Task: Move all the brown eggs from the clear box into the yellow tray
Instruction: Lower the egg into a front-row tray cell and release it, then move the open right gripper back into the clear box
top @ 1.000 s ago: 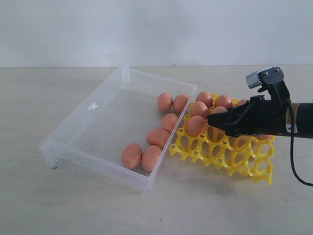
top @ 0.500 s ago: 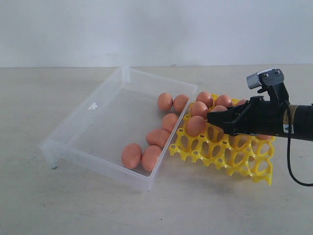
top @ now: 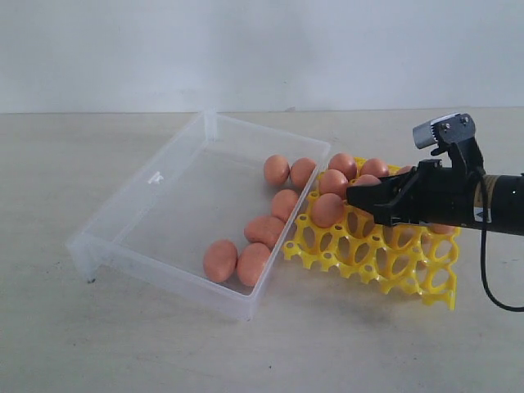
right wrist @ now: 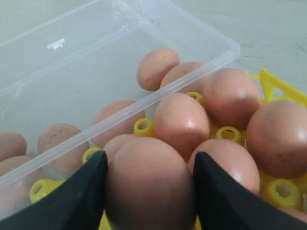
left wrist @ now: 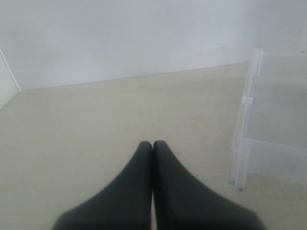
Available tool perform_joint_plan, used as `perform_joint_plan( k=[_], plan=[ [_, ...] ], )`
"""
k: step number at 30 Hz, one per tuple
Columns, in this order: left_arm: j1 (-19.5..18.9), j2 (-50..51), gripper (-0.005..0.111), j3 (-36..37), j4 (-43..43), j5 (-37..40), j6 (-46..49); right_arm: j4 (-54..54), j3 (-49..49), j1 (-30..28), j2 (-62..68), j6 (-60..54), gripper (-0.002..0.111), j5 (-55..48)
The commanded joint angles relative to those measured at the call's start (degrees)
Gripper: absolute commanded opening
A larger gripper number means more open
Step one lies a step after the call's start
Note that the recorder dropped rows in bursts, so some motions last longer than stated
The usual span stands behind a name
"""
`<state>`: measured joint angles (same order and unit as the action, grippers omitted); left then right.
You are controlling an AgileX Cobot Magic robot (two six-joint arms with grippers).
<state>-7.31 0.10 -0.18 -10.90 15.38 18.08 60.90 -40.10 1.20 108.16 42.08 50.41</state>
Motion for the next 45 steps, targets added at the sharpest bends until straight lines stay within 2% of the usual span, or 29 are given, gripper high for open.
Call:
perform_joint_plan(
  k=[1,3,9,18,24,25,27,29,30,33,39,41,43,45],
  plan=[
    [0.04,-0.10,-0.004,0.18,-0.21,-0.41,-0.52,-0.39,-0.07,0.91,-0.09,-0.71,0.031,0.64],
    [0.04,-0.10,-0.004,0.18,-0.21,-0.41,-0.52,-0.39,-0.07,2.37,-0.09,-2.04,0.034,0.39],
    [0.04,-0.10,-0.004,0.18,-0.21,-0.41,-0.52,-5.07,-0.07,5.96,-0.09,-8.09,0.056,-6.20],
    [0.04,-0.10,-0.004,0.18,-0.21,-0.41,-0.52,-8.01,-0.07,5.96,-0.21,-7.95,0.055,-6.74],
    [0.04,-0.10,-0.004,0.18,-0.21,-0.53,-0.52,-8.82,-0.07,5.96,-6.29,-4.68,0.055,3.15],
    [0.04,-0.10,-0.004,0.18,-0.21,-0.53,-0.52,-8.82,-0.07,6.31,-7.78,-3.34,0.054,4.78],
    [0.04,-0.10,-0.004,0.18,-0.21,-0.53,-0.52,-8.35,-0.07,8.62,-11.09,0.75,0.040,7.21],
    [0.04,-0.10,-0.004,0.18,-0.21,-0.53,-0.52,-7.24,-0.07,13.65,-13.61,-0.70,0.012,6.09],
    [0.04,-0.10,-0.004,0.18,-0.21,-0.53,-0.52,-7.14,-0.58,17.79,-14.36,-3.56,0.000,2.71],
    [0.04,-0.10,-0.004,0.18,-0.21,-0.40,-0.52,-5.67,-4.56,24.90,-14.36,-4.78,0.000,-10.26],
    [0.04,-0.10,-0.004,0.18,-0.21,-0.40,-0.52,-5.35,-21.34,38.09,-12.97,-2.84,0.000,-57.63],
    [0.04,-0.10,-0.004,0.18,-0.21,-0.40,-0.52,-7.01,-26.76,39.82,-11.35,-4.06,0.000,-67.33],
    [0.04,-0.10,-0.004,0.18,-0.21,-0.40,-0.52,-13.41,-31.58,39.98,-9.15,-11.94,0.000,-72.62],
    [0.04,-0.10,-0.004,0.18,-0.21,-0.40,-0.52,-30.03,-37.23,39.87,-6.32,-28.68,0.000,-78.23]
  ],
)
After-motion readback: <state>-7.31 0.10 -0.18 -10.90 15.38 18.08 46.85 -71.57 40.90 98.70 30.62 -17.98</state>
